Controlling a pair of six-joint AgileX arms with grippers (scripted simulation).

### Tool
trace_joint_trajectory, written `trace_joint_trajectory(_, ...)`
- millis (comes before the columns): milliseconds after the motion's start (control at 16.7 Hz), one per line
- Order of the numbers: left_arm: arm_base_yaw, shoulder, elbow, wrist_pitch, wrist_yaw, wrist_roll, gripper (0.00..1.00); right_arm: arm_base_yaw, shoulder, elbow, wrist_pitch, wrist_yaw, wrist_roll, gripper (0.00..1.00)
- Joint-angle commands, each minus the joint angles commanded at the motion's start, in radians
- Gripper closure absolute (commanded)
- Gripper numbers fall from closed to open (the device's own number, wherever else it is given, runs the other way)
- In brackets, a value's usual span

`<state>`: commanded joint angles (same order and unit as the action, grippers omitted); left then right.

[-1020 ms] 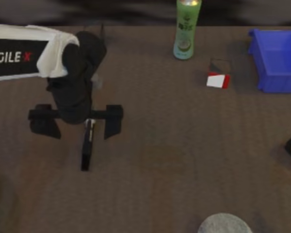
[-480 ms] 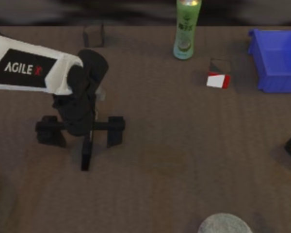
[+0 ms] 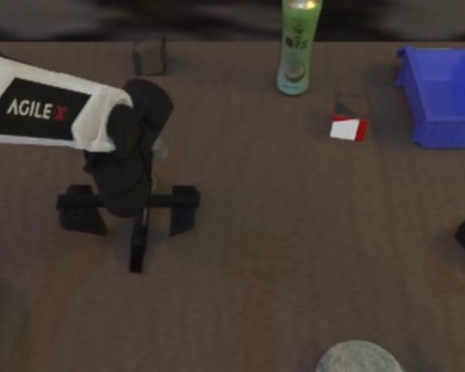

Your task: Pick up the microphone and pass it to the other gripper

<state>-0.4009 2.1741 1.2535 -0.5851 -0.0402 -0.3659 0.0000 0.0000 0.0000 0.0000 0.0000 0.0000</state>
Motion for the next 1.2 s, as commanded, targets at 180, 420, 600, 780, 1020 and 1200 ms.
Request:
trace_joint_trajectory(180,0.000,0.000,0.000,0.000,0.000,0.000,0.75,0.000,0.000,0.000,0.000,0.000,0.000,0.00)
trace_joint_trajectory(420,0.000,0.000,0.000,0.000,0.000,0.000,1.00,0.000,0.000,0.000,0.000,0.000,0.000,0.00)
trace_joint_trajectory(600,0.000,0.000,0.000,0.000,0.000,0.000,1.00,0.000,0.000,0.000,0.000,0.000,0.000,0.00)
trace_joint_trajectory(780,0.000,0.000,0.000,0.000,0.000,0.000,1.00,0.000,0.000,0.000,0.000,0.000,0.000,0.00)
trace_joint_trajectory(1020,-0.004,-0.059,0.020,-0.010,0.000,0.009,1.00,0.000,0.000,0.000,0.000,0.000,0.000,0.00)
trace_joint_trajectory(1200,-0.005,-0.076,0.001,0.086,0.033,0.035,1.00,0.000,0.000,0.000,0.000,0.000,0.000,0.00)
